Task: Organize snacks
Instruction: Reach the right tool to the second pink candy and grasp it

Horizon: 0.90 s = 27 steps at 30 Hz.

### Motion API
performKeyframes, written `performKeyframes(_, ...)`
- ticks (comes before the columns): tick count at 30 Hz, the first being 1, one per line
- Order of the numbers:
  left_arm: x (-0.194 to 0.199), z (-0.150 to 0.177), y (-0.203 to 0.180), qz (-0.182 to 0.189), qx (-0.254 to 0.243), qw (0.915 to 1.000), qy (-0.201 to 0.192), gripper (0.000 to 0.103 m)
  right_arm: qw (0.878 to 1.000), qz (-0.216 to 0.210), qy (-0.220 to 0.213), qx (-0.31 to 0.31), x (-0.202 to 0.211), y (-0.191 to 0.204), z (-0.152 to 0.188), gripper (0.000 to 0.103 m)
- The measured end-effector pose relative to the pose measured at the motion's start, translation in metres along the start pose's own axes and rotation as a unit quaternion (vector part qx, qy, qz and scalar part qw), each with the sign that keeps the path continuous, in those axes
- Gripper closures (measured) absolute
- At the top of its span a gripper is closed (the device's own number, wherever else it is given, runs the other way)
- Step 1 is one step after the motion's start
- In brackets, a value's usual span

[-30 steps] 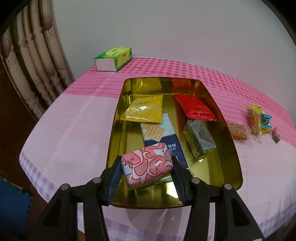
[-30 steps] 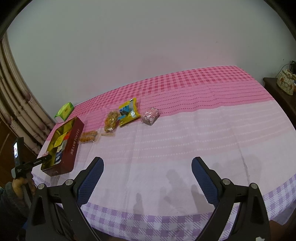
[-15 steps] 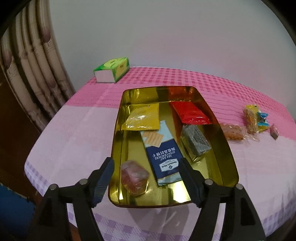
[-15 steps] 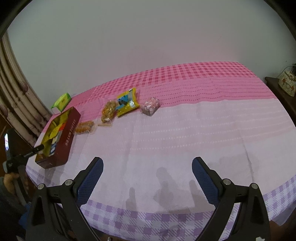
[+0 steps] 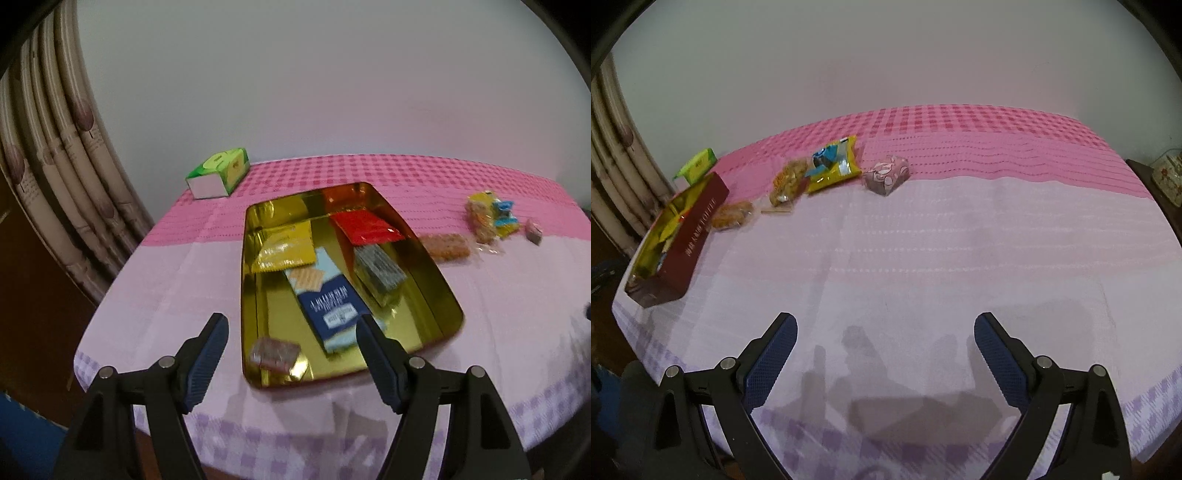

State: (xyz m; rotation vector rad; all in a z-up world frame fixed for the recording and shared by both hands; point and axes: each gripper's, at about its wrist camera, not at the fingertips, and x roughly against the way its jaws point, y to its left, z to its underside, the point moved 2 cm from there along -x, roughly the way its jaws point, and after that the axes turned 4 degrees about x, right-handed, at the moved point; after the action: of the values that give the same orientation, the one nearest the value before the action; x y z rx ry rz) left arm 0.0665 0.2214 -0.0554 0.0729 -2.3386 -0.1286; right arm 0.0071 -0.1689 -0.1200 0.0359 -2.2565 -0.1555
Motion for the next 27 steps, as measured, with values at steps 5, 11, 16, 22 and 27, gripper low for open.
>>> performKeyframes(5, 0.031, 0.021, 0.005, 0.04, 0.021, 0.999, 0.002, 0.03, 0.999, 0.009, -0.01, 0.041, -0.021, 0.005, -0.027, 0.007)
performKeyframes(11, 0.062, 0.045, 0.009, 0.062, 0.049, 0.9968, -0.002, 0.03, 0.998, 0.032, -0.017, 0.049, -0.054, -0.002, -0.076, 0.007)
performKeyframes(16, 0.059, 0.063, 0.006, 0.064, 0.048, 0.9967, 0.013, 0.03, 0.997, 0.034, -0.006, 0.07, -0.087, -0.002, -0.107, 0.007)
performKeyframes(22, 0.057, 0.064, 0.004, 0.077, 0.048, 0.9958, 0.008, 0.03, 0.995, 0.043, -0.003, 0.087, -0.114, -0.001, -0.123, 0.013)
performKeyframes(27, 0.054, 0.065, 0.0, 0.08, 0.041, 0.9959, 0.012, 0.03, 0.996, 0.05, 0.006, 0.072, -0.127, 0.0, -0.13, 0.057)
